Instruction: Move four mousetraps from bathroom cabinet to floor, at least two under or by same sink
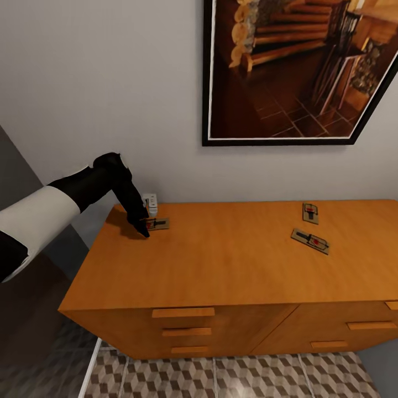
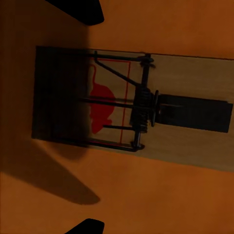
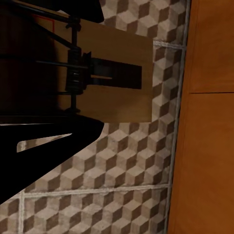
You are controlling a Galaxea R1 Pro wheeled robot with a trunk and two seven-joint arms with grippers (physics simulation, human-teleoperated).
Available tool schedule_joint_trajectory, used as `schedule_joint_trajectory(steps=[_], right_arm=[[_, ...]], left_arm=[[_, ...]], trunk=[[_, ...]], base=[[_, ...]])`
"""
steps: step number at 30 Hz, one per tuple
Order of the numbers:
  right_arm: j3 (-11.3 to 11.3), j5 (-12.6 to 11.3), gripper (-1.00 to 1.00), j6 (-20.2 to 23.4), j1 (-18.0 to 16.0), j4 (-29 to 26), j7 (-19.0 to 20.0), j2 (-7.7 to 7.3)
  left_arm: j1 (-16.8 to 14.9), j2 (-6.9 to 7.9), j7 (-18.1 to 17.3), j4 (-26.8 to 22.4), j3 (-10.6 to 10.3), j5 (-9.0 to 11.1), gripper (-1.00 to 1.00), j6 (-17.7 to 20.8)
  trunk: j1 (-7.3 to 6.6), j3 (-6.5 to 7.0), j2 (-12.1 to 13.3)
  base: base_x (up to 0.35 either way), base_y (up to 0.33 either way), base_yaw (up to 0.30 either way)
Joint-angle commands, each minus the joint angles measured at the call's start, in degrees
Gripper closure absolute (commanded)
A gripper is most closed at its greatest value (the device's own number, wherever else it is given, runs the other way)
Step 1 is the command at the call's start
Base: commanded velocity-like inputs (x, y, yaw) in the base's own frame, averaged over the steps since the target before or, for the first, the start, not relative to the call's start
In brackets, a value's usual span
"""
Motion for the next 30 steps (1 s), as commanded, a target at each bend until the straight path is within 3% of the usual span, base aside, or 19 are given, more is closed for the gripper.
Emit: schedule_joint_trajectory(steps=[1, 20, 21, 30], right_arm=[[-0.14, 0.47, 1.0, -0.14, -0.04, 0.04, -0.31, 0.0], [-0.2, 0.47, 1.0, -0.14, -0.04, 0.04, -0.31, 0.0], [-0.21, 0.47, 1.0, -0.14, -0.04, 0.04, -0.31, 0.0], [-0.23, 0.47, 1.0, -0.14, -0.04, 0.04, -0.31, 0.0]], left_arm=[[1.1, 0.08, -0.32, -0.05, -0.33, -0.23, -1.0, 0.58], [1.14, -0.01, -0.32, 0.6, -0.36, -0.65, -1.0, 0.58], [1.14, -0.01, -0.32, 0.62, -0.36, -0.63, 1.0, 0.58], [1.14, -0.12, -0.32, 0.7, -0.42, -0.66, 1.0, 0.58]], trunk=[[0.01, -0.06, -0.02], [0.01, -0.06, -0.02], [0.01, -0.06, -0.02], [0.01, -0.06, -0.02]], base=[[0.0, 0.0, 0.0], [0.0, 0.0, 0.0], [0.0, 0.0, 0.0], [0.0, 0.0, 0.0]])
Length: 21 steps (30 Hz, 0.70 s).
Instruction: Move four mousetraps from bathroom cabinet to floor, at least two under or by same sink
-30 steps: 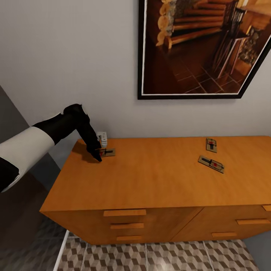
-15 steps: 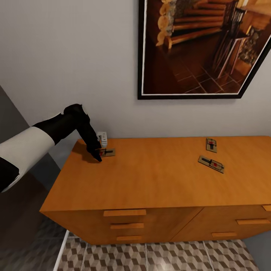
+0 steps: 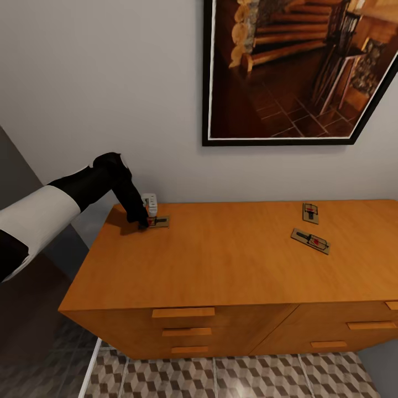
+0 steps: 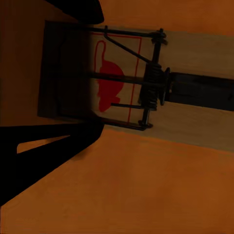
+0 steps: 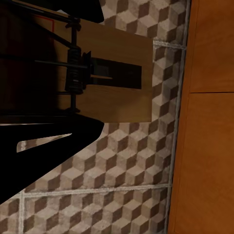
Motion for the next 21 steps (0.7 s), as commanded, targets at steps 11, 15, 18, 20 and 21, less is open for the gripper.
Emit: schedule_joint_trajectory(steps=[11, 15, 18, 20, 21], right_arm=[[-0.14, 0.48, 1.0, -0.14, -0.04, 0.05, -0.31, 0.0], [-0.14, 0.48, 1.0, -0.14, -0.04, 0.06, -0.31, 0.0], [-0.14, 0.48, 1.0, -0.14, -0.04, 0.06, -0.31, 0.0], [-0.14, 0.48, 1.0, -0.14, -0.04, 0.07, -0.31, 0.0], [-0.12, 0.48, 1.0, -0.14, -0.04, 0.09, -0.31, 0.0]], left_arm=[[1.36, 0.08, -0.3, 0.34, -0.31, -0.53, 1.0, 0.37], [1.36, 0.06, -0.3, 0.36, -0.31, -0.53, 1.0, 0.37], [1.36, 0.08, -0.3, 0.36, -0.31, -0.53, 1.0, 0.4], [1.36, 0.05, -0.3, 0.36, -0.31, -0.53, 1.0, 0.4], [1.36, 0.03, -0.3, 0.33, -0.3, -0.53, 1.0, 0.41]], trunk=[[0.01, -0.06, -0.01], [0.01, -0.06, -0.01], [0.01, -0.06, -0.01], [0.01, -0.06, -0.01], [0.01, -0.06, -0.01]], base=[[0.0, 0.0, 0.0], [0.0, 0.0, 0.0], [0.0, 0.0, 0.0], [0.0, 0.0, 0.0], [0.0, 0.0, 0.0]])
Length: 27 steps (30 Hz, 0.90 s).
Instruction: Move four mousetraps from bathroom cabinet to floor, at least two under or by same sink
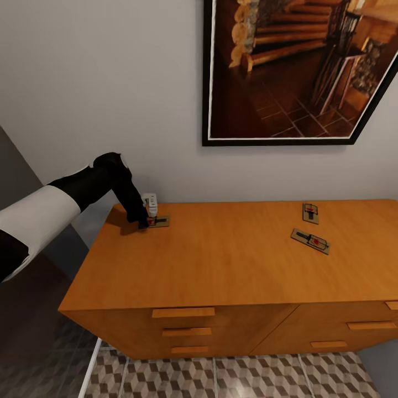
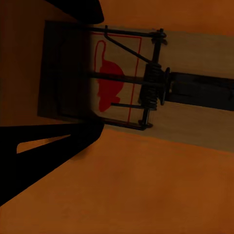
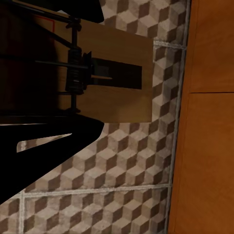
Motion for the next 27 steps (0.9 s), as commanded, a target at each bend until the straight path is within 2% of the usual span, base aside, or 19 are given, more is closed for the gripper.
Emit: schedule_joint_trajectory(steps=[1, 6, 8, 12, 18, 27], right_arm=[[-0.13, 0.48, 1.0, -0.14, -0.04, 0.03, -0.31, 0.0], [-0.09, 0.48, 1.0, -0.14, -0.04, 0.04, -0.31, 0.0], [-0.08, 0.48, 1.0, -0.14, -0.04, 0.04, -0.31, 0.0], [-0.08, 0.48, 1.0, -0.14, -0.04, 0.01, -0.31, 0.0], [-0.07, 0.52, 1.0, -0.14, -0.04, 0.03, -0.31, 0.03], [-0.07, 0.51, 1.0, -0.14, -0.04, 0.03, -0.31, 0.08]], left_arm=[[1.37, 0.05, -0.31, 0.2, -0.25, -0.49, 1.0, 0.37], [1.37, 0.03, -0.31, -0.79, 1.43, -0.5, 1.0, 0.4], [1.37, 0.08, -0.31, -2.62, 3.04, -0.54, 1.0, 0.53], [1.37, 0.17, -0.31, -5.23, 4.18, -0.58, 1.0, 0.71], [0.97, 0.55, -0.31, -7.81, 4.55, -0.64, 1.0, 0.8], [0.68, 0.89, -0.31, -8.41, 4.53, -0.66, 1.0, 0.81]], trunk=[[0.01, -0.06, -0.01], [0.01, -0.06, -0.01], [0.01, -0.06, -0.01], [0.01, -0.06, -0.01], [0.01, -0.06, -0.01], [0.01, -0.06, -0.01]], base=[[0.0, 0.0, 0.0], [0.0, 0.0, 0.0], [0.0, 0.0, 0.0], [0.0, 0.0, 0.0], [0.0, 0.0, 0.0], [0.0, 0.0, 0.0]])
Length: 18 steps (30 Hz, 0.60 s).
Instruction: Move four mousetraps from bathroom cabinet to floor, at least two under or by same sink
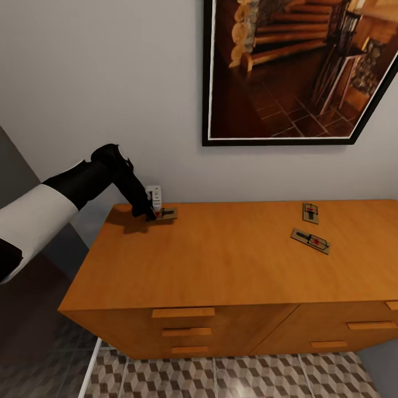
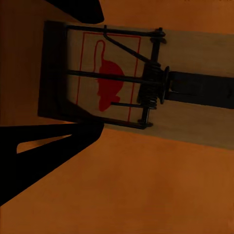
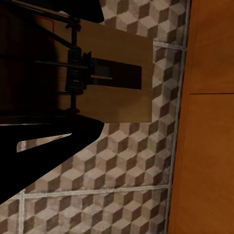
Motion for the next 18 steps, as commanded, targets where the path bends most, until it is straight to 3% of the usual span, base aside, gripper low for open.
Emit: schedule_joint_trajectory(steps=[1, 9, 18], right_arm=[[-0.14, 0.48, 1.0, -0.14, -0.04, 0.03, -0.31, 0.0], [-0.14, 0.52, 1.0, -0.14, -0.04, 0.02, -0.31, 0.0], [-0.14, 0.53, 1.0, -0.14, -0.04, 0.02, -0.31, 0.0]], left_arm=[[-0.06, 0.09, -0.32, -0.12, -0.13, -0.29, 1.0, 0.31], [-0.06, 0.27, -0.32, -0.14, -0.15, -0.29, 1.0, 0.31], [-0.07, 0.24, -0.32, -0.31, -0.29, -0.39, 1.0, 0.39]], trunk=[[0.0, -0.05, -0.02], [0.0, -0.05, -0.02], [0.0, -0.05, -0.02]], base=[[0.0, 0.0, 0.0], [-0.018, 0.0, 0.0], [-0.167, -0.044, 0.0]])
